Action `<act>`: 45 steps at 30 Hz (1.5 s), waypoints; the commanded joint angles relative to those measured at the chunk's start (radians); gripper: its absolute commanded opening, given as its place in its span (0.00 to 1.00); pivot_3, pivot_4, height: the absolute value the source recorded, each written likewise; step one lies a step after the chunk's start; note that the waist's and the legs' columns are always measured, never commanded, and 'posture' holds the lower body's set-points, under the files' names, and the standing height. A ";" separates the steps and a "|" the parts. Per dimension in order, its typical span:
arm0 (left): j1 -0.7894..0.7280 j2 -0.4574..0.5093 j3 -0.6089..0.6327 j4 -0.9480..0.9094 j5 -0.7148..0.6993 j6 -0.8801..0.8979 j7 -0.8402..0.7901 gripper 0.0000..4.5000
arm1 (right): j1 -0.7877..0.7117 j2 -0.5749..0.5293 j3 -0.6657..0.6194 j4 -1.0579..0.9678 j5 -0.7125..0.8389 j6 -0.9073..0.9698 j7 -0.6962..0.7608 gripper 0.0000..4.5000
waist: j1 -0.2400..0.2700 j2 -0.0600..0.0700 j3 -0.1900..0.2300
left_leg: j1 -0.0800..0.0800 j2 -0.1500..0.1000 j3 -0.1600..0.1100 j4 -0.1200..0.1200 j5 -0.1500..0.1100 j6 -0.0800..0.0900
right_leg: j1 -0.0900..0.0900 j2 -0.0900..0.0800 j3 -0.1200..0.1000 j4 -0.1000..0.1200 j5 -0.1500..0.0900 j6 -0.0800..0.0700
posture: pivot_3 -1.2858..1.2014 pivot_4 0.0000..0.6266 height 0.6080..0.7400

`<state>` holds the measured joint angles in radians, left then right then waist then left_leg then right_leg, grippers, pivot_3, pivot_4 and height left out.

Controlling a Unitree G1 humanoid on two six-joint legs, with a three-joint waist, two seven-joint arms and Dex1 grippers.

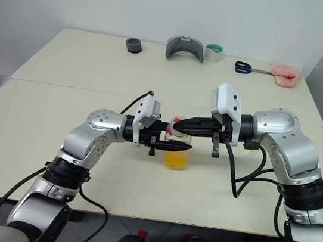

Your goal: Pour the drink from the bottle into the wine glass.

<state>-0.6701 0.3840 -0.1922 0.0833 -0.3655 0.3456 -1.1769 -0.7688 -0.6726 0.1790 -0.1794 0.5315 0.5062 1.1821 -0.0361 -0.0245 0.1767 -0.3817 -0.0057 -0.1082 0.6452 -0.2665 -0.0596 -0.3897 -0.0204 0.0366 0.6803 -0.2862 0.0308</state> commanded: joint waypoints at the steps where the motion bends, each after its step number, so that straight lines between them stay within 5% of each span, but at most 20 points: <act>1: -0.029 -0.024 0.042 -0.059 -0.014 -0.091 0.021 0.41 | 0.036 0.009 -0.053 -0.027 0.015 0.058 -0.073 0.13 | 0.003 0.000 0.000 | 0.000 0.000 0.000 0.000 0.000 0.000 | 0.000 0.000 0.000 0.000 0.000 0.000 | 0.52 0.24 1.00; 9: -0.012 -0.030 0.048 -0.033 0.003 -0.151 0.060 0.41 | 0.126 -0.001 -0.314 -0.300 0.289 0.313 -0.312 0.74 | 0.007 0.000 0.000 | -0.001 0.000 0.000 0.000 0.000 0.000 | 0.000 -0.002 0.001 0.000 0.000 0.000 | 0.52 0.24 1.00; 13: -0.029 -0.038 0.054 -0.012 -0.003 -0.147 0.063 0.41 | 0.199 0.061 -0.279 -0.425 0.249 0.344 -0.505 1.00 | 0.003 0.000 0.000 | 0.000 0.000 0.000 0.000 0.000 0.000 | 0.000 0.000 0.001 0.000 0.000 0.000 | 0.52 0.24 1.00; 19: -0.062 -0.045 0.054 0.018 -0.004 -0.137 0.059 0.41 | 0.215 0.185 -0.167 -0.464 0.087 0.317 -0.742 1.00 | 0.003 0.001 0.001 | 0.000 0.000 0.000 0.000 0.000 0.000 | 0.000 0.000 0.001 0.001 0.000 0.000 | 0.52 0.24 1.00; 30: -0.074 -0.050 0.052 0.014 -0.009 -0.108 0.064 0.41 | 0.199 0.282 -0.120 -0.439 0.024 0.287 -0.807 1.00 | 0.002 0.001 0.001 | 0.000 0.000 0.000 0.000 0.000 0.000 | -0.001 0.000 0.001 0.000 0.000 0.000 | 0.52 0.24 1.00; 34: -0.074 -0.050 0.055 0.011 -0.008 -0.102 0.068 0.41 | 0.207 0.289 -0.100 -0.434 0.011 0.289 -0.802 0.82 | 0.003 0.001 0.001 | 0.000 0.000 0.000 0.000 0.000 0.000 | -0.001 0.000 0.001 0.000 0.000 0.000 | 0.52 0.24 1.00; 39: -0.071 -0.047 0.057 0.010 -0.009 -0.098 0.069 0.41 | 0.218 0.305 -0.089 -0.430 -0.003 0.267 -0.794 0.43 | 0.002 0.001 0.001 | 0.000 0.000 0.000 0.000 0.000 0.000 | -0.001 0.000 0.001 0.000 0.000 0.000 | 0.52 0.24 1.00; 45: -0.073 -0.042 0.057 0.013 -0.019 -0.086 0.054 0.41 | 0.228 0.283 -0.071 -0.408 0.024 0.212 -0.677 0.42 | 0.003 0.001 0.001 | 0.000 0.000 0.000 0.000 0.000 0.000 | -0.001 0.000 0.001 0.000 0.000 0.000 | 0.52 0.24 1.00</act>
<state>-0.7151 0.3412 -0.1596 0.1278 -0.3533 0.2575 -1.1169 -0.5357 -0.3802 0.0974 -0.5722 0.5280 0.7610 0.4256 -0.0333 -0.0235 0.1774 -0.3821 -0.0060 -0.1080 0.6450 -0.2665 -0.0596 -0.3903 -0.0201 0.0373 0.6807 -0.2863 0.0309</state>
